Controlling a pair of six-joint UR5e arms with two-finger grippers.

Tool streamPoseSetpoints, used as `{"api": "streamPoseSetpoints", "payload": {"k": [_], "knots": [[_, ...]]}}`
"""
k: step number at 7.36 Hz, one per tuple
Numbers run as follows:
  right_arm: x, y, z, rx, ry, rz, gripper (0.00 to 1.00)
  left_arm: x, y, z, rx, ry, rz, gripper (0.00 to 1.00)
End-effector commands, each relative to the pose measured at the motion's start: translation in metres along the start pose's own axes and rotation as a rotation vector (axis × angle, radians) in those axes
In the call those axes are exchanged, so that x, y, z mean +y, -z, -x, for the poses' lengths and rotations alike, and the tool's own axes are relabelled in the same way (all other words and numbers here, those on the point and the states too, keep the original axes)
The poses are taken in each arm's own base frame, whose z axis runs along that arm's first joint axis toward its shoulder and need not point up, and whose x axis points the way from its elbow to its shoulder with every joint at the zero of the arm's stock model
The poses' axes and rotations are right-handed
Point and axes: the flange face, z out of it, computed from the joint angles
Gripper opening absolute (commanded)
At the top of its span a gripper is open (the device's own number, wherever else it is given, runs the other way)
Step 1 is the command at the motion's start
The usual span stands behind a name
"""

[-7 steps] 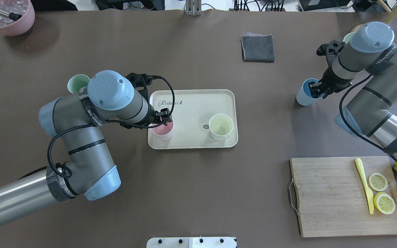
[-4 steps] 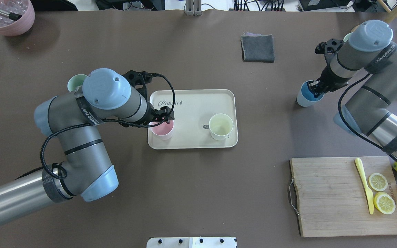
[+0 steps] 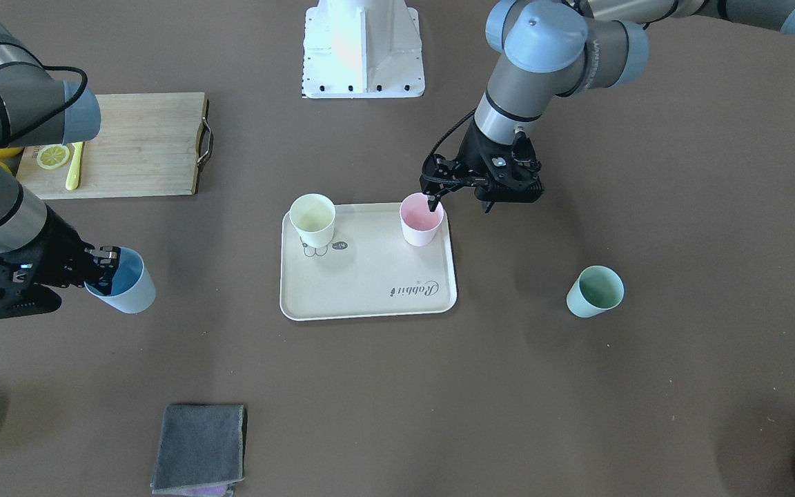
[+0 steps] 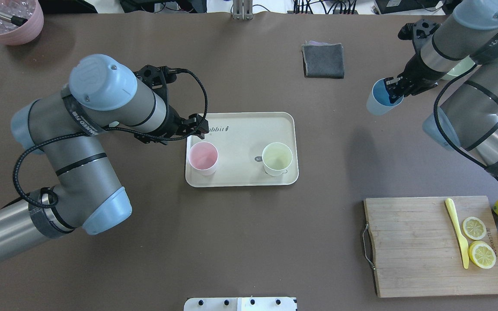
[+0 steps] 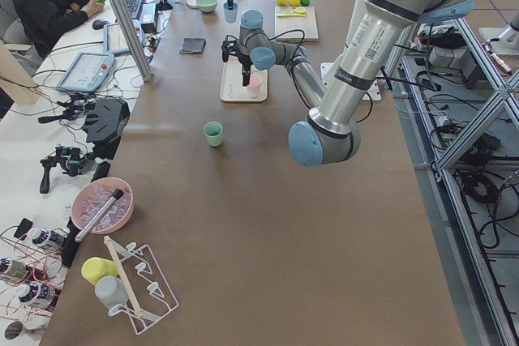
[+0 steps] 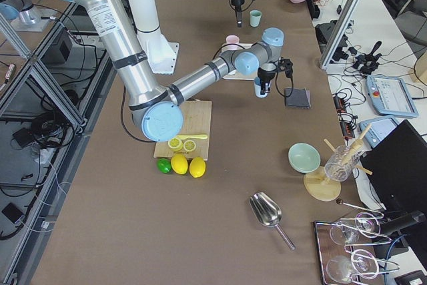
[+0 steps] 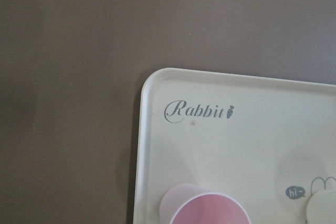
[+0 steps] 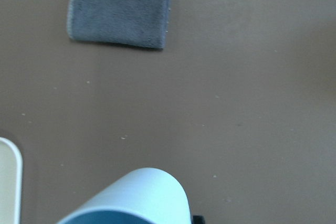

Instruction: Place all cups on tray

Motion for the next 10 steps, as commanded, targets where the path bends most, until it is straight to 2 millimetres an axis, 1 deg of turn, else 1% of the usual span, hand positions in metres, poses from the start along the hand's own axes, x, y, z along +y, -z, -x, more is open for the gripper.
{"api": "streamPoseSetpoints", "payload": {"k": [1, 2, 3, 4, 5, 6, 7, 8, 9, 10], "knots": [[-0.004, 0.019, 0.081, -0.032, -0.062, 0.004, 0.00, -0.041, 0.029, 0.061, -0.015, -0.090, 0.003, 0.97], [-0.002, 0.009, 0.114, -0.037, -0.078, 0.016, 0.00, -0.062, 0.042, 0.092, -0.025, -0.120, 0.005, 0.97], [-0.004, -0.005, 0.149, -0.008, -0.097, -0.003, 0.00, -0.081, 0.056, 0.117, -0.058, -0.148, 0.018, 0.97], [0.001, -0.024, 0.173, -0.010, -0.094, 0.006, 0.00, -0.092, 0.065, 0.128, -0.098, -0.186, 0.032, 0.97], [0.004, -0.044, 0.182, -0.035, -0.101, -0.002, 0.00, -0.101, 0.070, 0.141, -0.112, -0.204, 0.027, 0.97], [0.006, -0.074, 0.191, -0.038, -0.102, -0.026, 0.00, -0.108, 0.071, 0.152, -0.124, -0.210, 0.024, 0.97], [0.008, -0.094, 0.195, -0.046, -0.100, -0.028, 0.00, -0.121, 0.071, 0.167, -0.141, -0.217, 0.023, 0.97], [0.015, -0.104, 0.201, -0.046, -0.090, -0.018, 0.00, -0.131, 0.064, 0.179, -0.156, -0.233, 0.031, 0.97], [0.019, -0.106, 0.207, -0.049, -0.086, -0.012, 0.00, -0.137, 0.064, 0.186, -0.164, -0.243, 0.033, 0.97], [0.025, -0.108, 0.218, -0.057, -0.104, -0.004, 0.00, -0.140, 0.056, 0.193, -0.174, -0.252, 0.047, 0.97]]}}
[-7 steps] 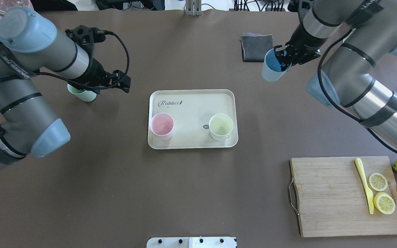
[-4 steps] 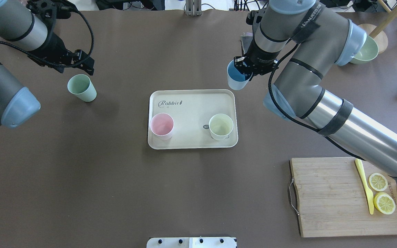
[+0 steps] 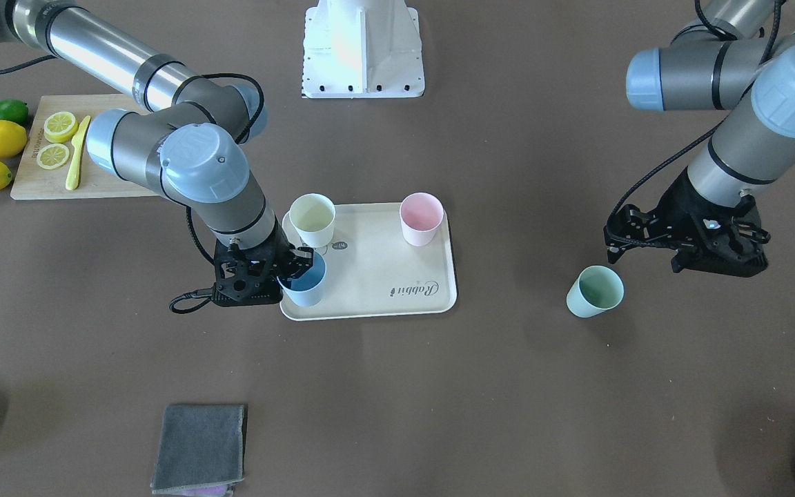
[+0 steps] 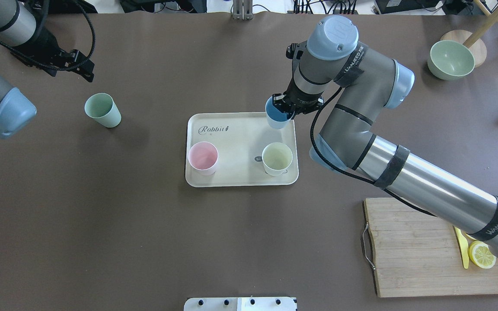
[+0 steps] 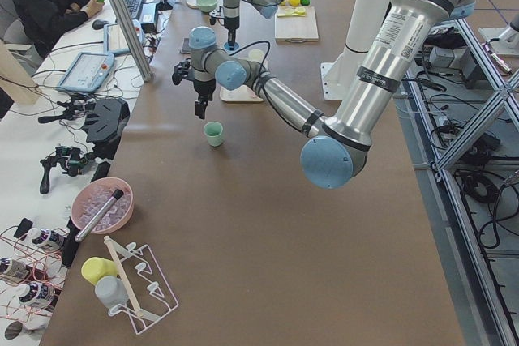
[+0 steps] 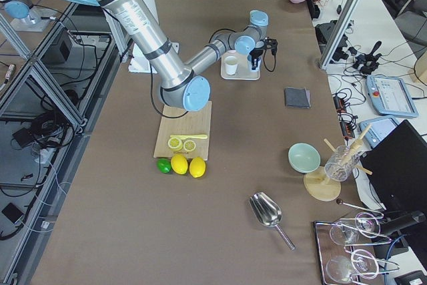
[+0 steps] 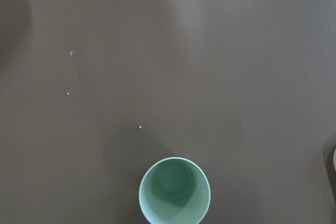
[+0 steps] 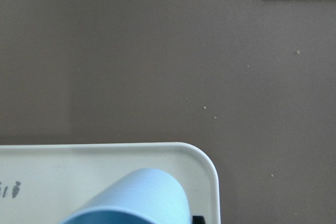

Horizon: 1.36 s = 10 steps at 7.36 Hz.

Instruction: Place all cups on tray

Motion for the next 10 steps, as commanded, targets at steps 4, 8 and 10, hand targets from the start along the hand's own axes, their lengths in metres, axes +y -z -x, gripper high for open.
{"api": "streamPoseSetpoints", "payload": {"k": [4, 8, 10], "knots": [[0.017, -0.016, 0.016, 0.013, 0.000, -0.006, 0.00, -0.014, -0.033, 0.032, -0.014, -0.026, 0.005, 0.97], [-0.006, 0.021, 0.010, -0.021, -0.024, -0.034, 1.00, -0.003, -0.062, 0.032, -0.004, -0.014, 0.013, 0.97], [-0.027, 0.059, -0.005, -0.072, -0.054, -0.013, 1.00, 0.008, -0.090, 0.011, 0.035, 0.005, 0.005, 0.97]]}}
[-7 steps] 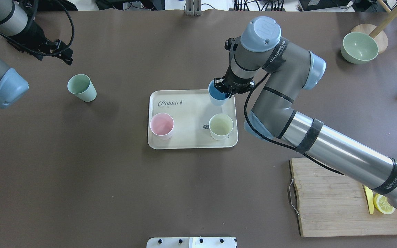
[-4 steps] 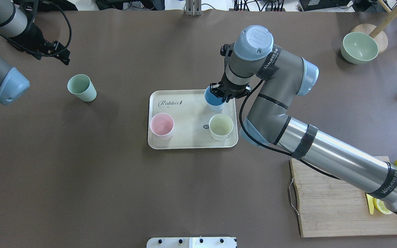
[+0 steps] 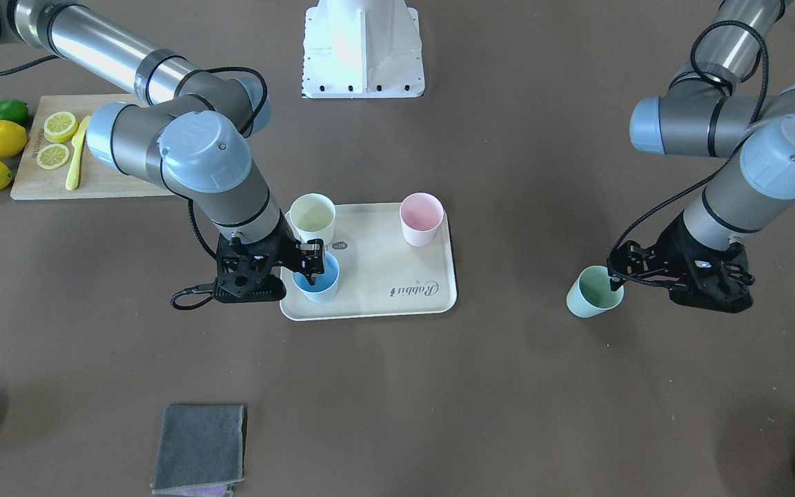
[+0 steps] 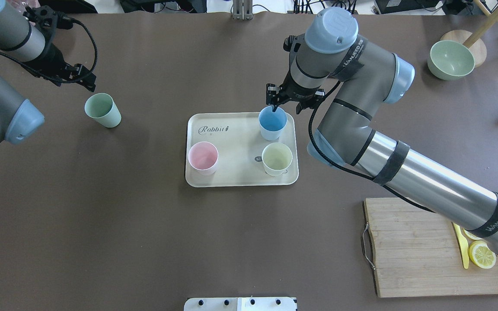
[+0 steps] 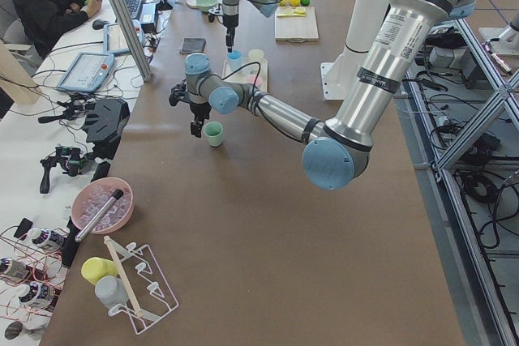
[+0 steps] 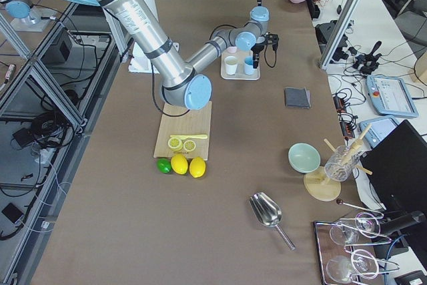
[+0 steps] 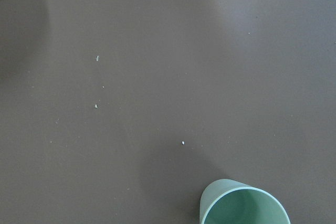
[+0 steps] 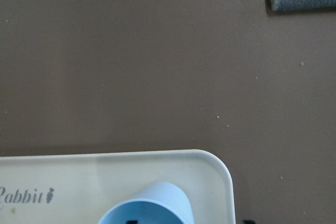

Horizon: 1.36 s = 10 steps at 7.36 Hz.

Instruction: Place all cups on tray

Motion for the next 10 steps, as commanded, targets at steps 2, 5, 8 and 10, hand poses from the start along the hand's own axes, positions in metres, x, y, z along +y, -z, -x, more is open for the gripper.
{"api": "streamPoseSetpoints", "payload": {"k": [2, 5, 8, 10], "knots": [[-0.033, 0.057, -0.023, -0.064, -0.042, 0.018, 1.00, 0.007, -0.045, 0.001, -0.013, 0.001, -0.013, 0.97], [-0.044, 0.089, -0.035, -0.061, -0.078, 0.027, 1.00, 0.009, -0.064, 0.004, -0.011, -0.007, -0.009, 0.42], [-0.070, 0.119, -0.087, -0.076, -0.115, 0.023, 1.00, 0.009, -0.037, -0.019, 0.022, -0.011, -0.028, 0.00], [-0.088, 0.138, -0.140, -0.080, -0.114, 0.020, 1.00, 0.005, -0.023, -0.026, 0.042, 0.009, 0.005, 0.00]]}}
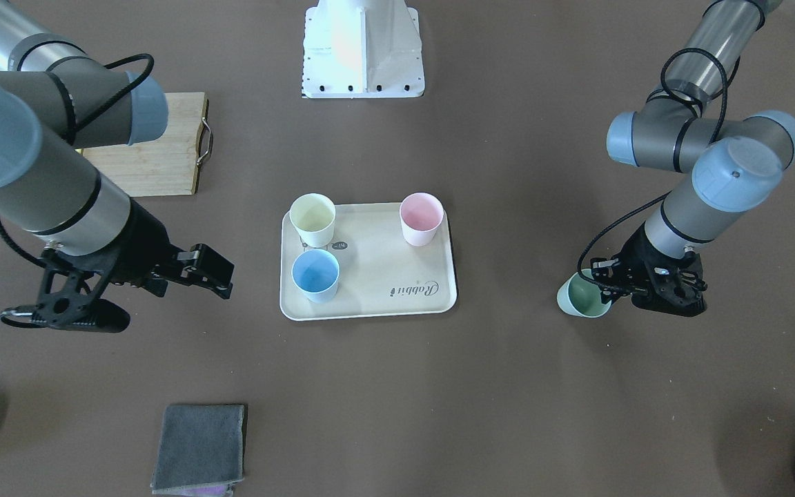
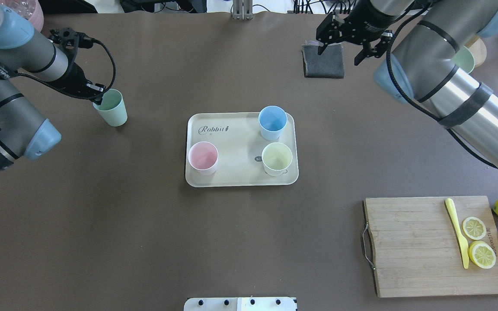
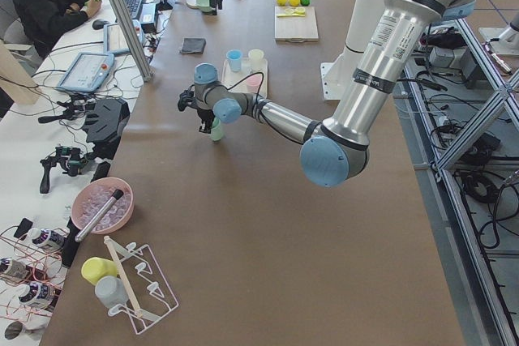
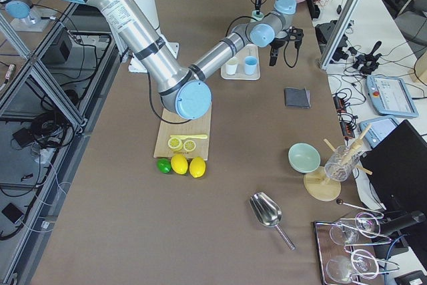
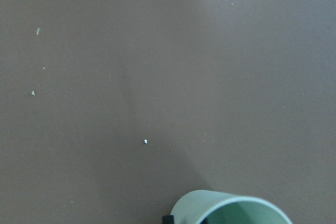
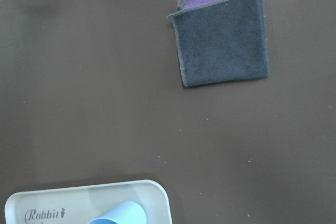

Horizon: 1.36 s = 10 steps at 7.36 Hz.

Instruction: Place all cups on tray

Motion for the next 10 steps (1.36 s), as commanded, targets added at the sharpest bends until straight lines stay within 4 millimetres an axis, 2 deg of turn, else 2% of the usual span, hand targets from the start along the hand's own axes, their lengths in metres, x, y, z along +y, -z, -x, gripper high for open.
{"api": "streamPoseSetpoints", "payload": {"k": [1, 2, 3, 4, 5, 6, 7, 9, 10], "knots": [[-0.022, 0.024, -0.057, -0.001, -0.004, -0.006, 1.00, -0.023, 0.042, -0.035, 0.003, 0.035, 0.024, 0.00], [-0.025, 0.030, -0.092, 0.016, 0.019, -0.005, 1.00, -0.040, 0.071, -0.076, 0.004, 0.088, 0.022, 0.00], [-0.024, 0.040, -0.120, 0.053, 0.046, 0.005, 1.00, -0.050, 0.089, -0.112, 0.036, 0.152, 0.000, 0.00], [-0.020, 0.045, -0.149, 0.092, 0.089, 0.014, 1.00, -0.039, 0.075, -0.153, 0.057, 0.176, 0.024, 0.00], [-0.011, 0.044, -0.182, 0.107, 0.130, 0.024, 1.00, -0.037, 0.074, -0.187, 0.070, 0.207, 0.019, 0.00], [-0.005, 0.046, -0.205, 0.116, 0.146, 0.027, 1.00, -0.025, 0.058, -0.222, 0.048, 0.225, -0.008, 0.00], [0.000, 0.044, -0.219, 0.122, 0.169, 0.034, 1.00, -0.013, 0.039, -0.240, 0.032, 0.234, -0.009, 0.00], [0.001, 0.042, -0.225, 0.130, 0.167, 0.034, 1.00, -0.007, 0.002, -0.253, 0.018, 0.237, -0.058, 0.00], [0.002, 0.043, -0.224, 0.128, 0.168, 0.034, 1.00, -0.007, -0.003, -0.255, 0.029, 0.251, -0.060, 0.00]]}}
